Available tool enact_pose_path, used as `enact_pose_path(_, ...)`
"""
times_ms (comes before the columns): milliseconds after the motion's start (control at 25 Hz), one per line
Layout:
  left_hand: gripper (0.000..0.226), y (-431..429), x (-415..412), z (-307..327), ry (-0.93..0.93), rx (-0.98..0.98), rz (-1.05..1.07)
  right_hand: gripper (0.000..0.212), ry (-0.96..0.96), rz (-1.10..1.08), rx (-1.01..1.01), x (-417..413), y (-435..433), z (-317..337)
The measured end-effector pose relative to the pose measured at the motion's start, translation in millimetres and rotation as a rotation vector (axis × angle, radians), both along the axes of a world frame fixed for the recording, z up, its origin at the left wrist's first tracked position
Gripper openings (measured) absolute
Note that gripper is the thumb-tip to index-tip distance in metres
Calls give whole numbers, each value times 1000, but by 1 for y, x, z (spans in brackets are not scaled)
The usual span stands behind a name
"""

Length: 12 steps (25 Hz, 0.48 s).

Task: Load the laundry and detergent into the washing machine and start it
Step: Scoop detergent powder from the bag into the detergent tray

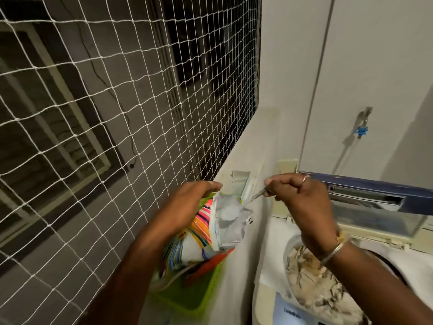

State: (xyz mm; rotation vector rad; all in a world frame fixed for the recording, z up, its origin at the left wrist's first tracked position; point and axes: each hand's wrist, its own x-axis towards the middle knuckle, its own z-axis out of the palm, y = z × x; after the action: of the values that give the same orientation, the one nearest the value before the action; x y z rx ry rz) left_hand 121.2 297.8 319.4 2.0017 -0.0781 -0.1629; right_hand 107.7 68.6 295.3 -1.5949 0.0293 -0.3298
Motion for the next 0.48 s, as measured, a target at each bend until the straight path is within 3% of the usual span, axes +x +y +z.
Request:
enact_pose_path(120, 47, 2, -8, 0, -25, 24, -23, 10, -29, 20, -181, -7, 34, -13)
enact_pose_path(200, 48, 2, -12, 2, -35, 9, -10, 4, -46, 52, -421, -10, 51, -20)
enact_pose_path(280, 45, 2, -15, 2, -32, -12, 6, 19, -77, 32, -630, -16, 60, -20)
enact_pose_path(360, 37, 4, -18, 0, -32, -20, 26, 21, -150, -18, -692, -21, 58, -16)
enact_pose_path(480, 28, 5, -23, -1, -55, 46, 26, 15, -121, 10, -622, -24, 45, -13)
